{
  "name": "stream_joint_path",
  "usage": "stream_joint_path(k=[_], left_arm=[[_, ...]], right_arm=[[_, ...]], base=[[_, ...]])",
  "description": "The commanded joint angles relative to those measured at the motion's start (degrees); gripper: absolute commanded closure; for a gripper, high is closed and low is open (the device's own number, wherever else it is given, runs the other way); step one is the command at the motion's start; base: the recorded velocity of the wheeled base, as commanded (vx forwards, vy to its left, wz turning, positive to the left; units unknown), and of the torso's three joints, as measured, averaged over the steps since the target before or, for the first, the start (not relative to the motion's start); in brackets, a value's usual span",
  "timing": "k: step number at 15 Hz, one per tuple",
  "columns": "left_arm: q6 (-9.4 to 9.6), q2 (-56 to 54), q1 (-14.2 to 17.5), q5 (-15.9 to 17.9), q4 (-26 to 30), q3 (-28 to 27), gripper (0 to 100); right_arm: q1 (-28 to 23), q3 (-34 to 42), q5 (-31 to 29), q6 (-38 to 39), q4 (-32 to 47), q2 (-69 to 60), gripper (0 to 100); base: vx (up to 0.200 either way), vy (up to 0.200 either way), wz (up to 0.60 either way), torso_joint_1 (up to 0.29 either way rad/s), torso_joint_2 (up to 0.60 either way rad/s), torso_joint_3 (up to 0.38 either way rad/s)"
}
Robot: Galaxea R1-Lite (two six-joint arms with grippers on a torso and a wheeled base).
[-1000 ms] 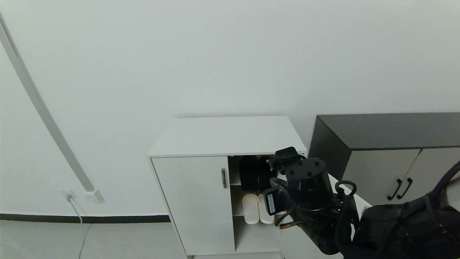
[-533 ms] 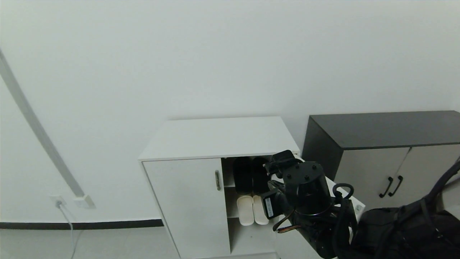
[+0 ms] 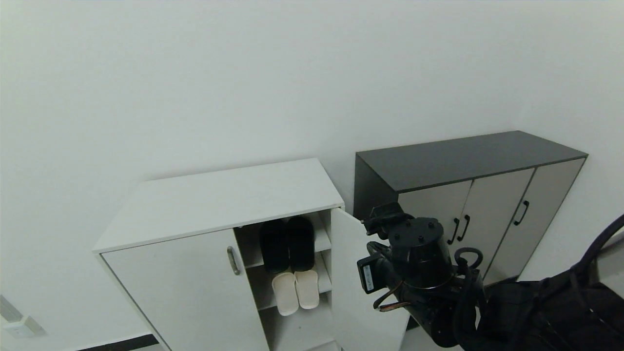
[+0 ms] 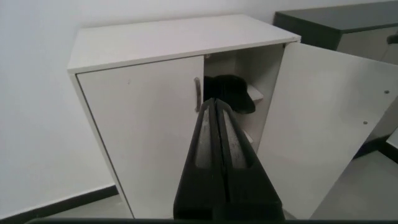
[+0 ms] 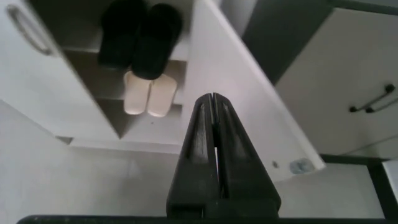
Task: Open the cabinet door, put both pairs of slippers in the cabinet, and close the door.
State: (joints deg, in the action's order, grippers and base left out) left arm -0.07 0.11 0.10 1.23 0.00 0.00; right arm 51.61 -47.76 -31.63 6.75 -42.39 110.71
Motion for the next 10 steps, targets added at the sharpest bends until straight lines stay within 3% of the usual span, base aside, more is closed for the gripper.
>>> stream_joint_path(k=[1, 3, 9, 10], left_arm=[[-0.01, 0.0, 0.0, 0.0, 0.0, 0.0, 100], [-0.01, 0.0, 0.0, 0.0, 0.0, 0.0, 100], [-0.01, 0.0, 0.0, 0.0, 0.0, 0.0, 100], [-0.01, 0.0, 0.0, 0.0, 0.0, 0.0, 100]], right_arm=[[0.0, 0.0, 0.0, 0.0, 0.0, 0.1, 100], [0.0, 0.1, 0.0, 0.0, 0.0, 0.1, 100], [-0.1, 0.1, 0.0, -0.4, -0.6, 0.7, 100], [-0.1, 0.1, 0.0, -0.4, -0.6, 0.8, 100]], base=[[0.0, 0.0, 0.0, 0.0, 0.0, 0.0], [0.0, 0.0, 0.0, 0.0, 0.0, 0.0], [-0.2, 0.0, 0.0, 0.006, 0.01, 0.002], [0.0, 0.0, 0.0, 0.0, 0.0, 0.0]])
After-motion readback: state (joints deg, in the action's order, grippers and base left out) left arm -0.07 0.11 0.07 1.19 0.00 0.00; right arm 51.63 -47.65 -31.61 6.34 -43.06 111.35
